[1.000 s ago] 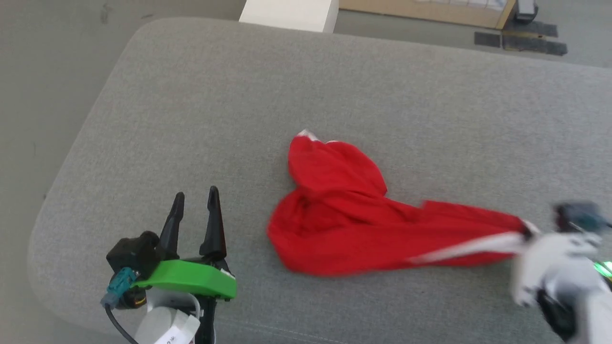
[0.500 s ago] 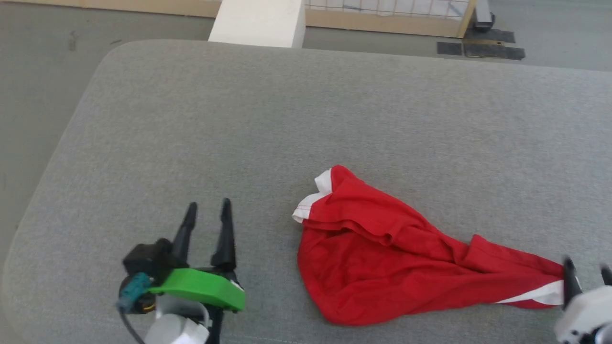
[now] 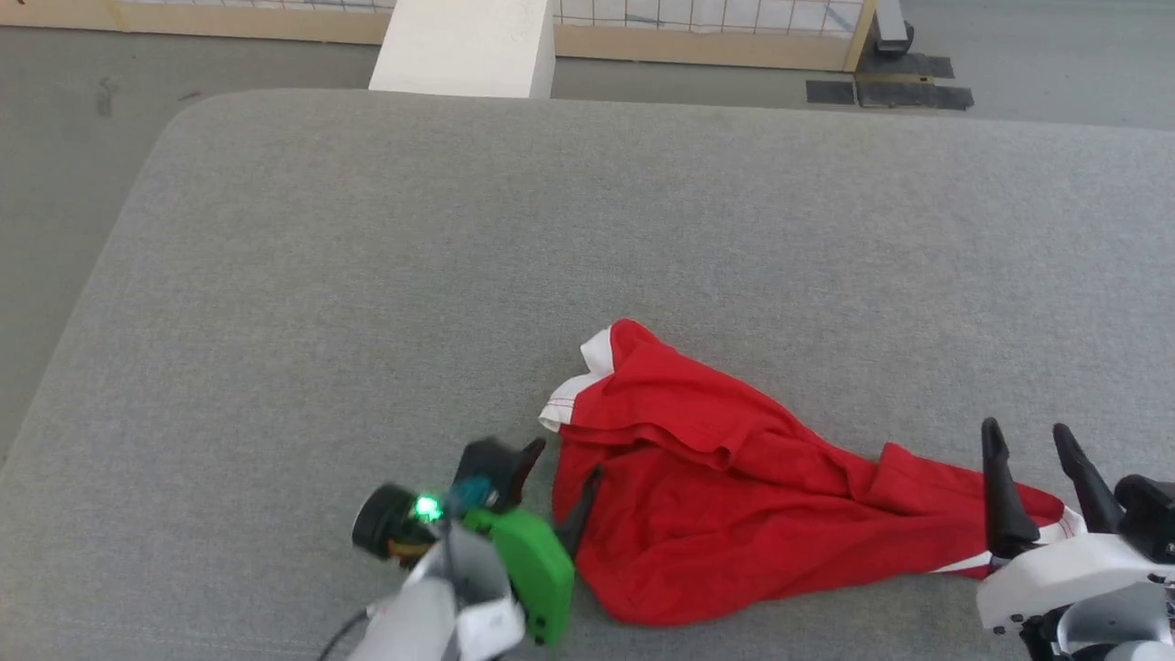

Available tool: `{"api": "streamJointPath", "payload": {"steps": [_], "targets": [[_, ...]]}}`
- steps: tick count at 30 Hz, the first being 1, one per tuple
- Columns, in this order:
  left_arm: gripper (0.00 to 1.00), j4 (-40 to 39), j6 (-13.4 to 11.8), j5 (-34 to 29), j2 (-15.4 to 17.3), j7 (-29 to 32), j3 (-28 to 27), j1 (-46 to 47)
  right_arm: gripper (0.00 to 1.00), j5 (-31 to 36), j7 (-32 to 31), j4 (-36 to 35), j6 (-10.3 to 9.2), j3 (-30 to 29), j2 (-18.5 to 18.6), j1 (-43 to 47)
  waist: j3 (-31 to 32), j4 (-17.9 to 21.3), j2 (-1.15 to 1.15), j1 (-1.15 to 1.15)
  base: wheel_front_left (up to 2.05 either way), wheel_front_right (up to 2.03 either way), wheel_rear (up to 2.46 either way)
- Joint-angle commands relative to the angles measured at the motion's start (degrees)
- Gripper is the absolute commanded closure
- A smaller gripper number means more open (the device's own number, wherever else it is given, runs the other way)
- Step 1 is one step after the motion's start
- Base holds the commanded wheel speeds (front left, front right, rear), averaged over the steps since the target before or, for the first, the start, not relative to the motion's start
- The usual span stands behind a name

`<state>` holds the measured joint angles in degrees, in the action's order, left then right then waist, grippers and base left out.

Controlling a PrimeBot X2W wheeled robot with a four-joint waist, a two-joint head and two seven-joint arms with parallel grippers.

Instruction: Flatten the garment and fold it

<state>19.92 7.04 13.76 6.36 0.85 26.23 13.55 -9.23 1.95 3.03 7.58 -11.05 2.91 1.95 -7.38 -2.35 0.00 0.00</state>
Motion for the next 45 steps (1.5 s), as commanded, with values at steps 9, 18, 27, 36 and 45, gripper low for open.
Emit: {"api": "streamJointPath", "payload": {"steps": [9,18,27,36,45], "targets": [[0.6,7.7,0.4,-1.2,2.6,13.6,3.8,9.9,0.0,-1.4,0.8,-0.5,-0.09,3.0,0.0,-2.1,-2.6,3.1,0.0,0.0,0.0,0.0,0.0],[1.0,7.8,0.2,2.4,3.8,17.2,5.1,16.0,0.0,-2.7,1.8,0.2,-0.09,3.6,0.0,-3.0,-4.7,5.1,0.0,0.0,0.0,0.0,0.0],[1.0,17.5,-4.3,2.6,2.2,15.6,0.8,28.8,0.0,-3.7,2.7,0.7,-0.09,7.1,0.0,-6.0,-9.3,8.6,0.0,0.0,0.0,0.0,0.0],[1.0,30.0,-7.1,2.9,3.6,11.6,-2.2,37.8,0.0,-4.3,3.9,2.1,-0.09,10.1,0.0,-8.8,-13.2,13.0,0.0,0.0,0.0,0.0,0.0],[0.0,34.5,-4.4,6.7,0.9,-0.4,-4.4,37.0,0.0,-4.1,4.9,3.4,-0.09,9.0,0.0,-7.9,-10.3,11.2,0.0,0.0,0.0,0.0,0.0]]}}
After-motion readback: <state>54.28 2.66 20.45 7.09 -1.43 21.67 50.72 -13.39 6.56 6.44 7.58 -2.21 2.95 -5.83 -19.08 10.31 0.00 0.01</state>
